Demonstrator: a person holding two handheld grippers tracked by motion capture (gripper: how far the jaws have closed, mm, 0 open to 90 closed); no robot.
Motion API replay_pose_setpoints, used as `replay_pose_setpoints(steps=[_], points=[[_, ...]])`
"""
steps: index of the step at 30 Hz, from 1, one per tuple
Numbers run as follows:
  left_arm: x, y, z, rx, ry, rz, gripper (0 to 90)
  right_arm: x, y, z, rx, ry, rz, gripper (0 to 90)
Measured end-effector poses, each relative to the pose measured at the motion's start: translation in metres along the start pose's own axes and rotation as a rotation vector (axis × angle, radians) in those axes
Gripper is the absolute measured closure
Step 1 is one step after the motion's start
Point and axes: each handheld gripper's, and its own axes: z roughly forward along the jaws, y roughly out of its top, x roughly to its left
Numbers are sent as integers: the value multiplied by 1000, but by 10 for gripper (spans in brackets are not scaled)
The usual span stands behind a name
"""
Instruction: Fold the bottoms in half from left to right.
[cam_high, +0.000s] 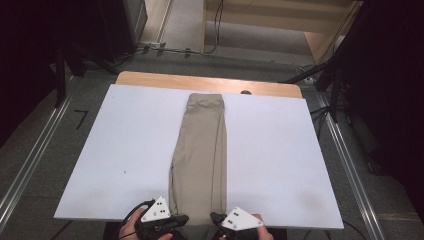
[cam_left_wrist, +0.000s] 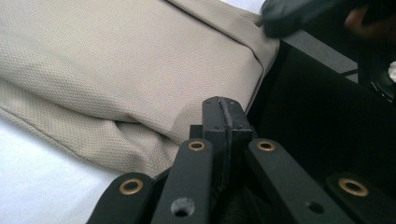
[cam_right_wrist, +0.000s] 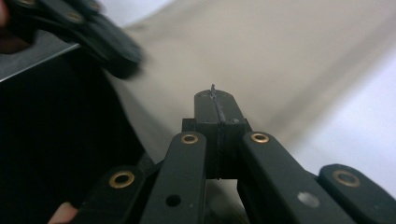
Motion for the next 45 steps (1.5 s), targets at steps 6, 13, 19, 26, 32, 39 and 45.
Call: replay_pose_setpoints(steps=[6,13,19,26,32,39,45], points=[[1,-1,0,-4,-6,-8,900,6,-1,19,43,-11,-38,879],[2,-1,0,-3,-14,-15,900,-15,-19,-7,88,-90,19,879],[3,0,0,2,-20,-18,900,-26,-24,-14,101,-99,53,873],[3,0,-16,-52,-25,-16,742,-48,-30,-27,54,-127,146,698],[17,-1,-29,-88,69,-77,612,-53,-28,-26,-16,-81,228,549],[16,4,-14,-71,88,-101,514,-41,-17,-5,6,-74,194,505],[20,7,-6,-67,146,-144,541,-41,-19,3,18,-167,213,615]])
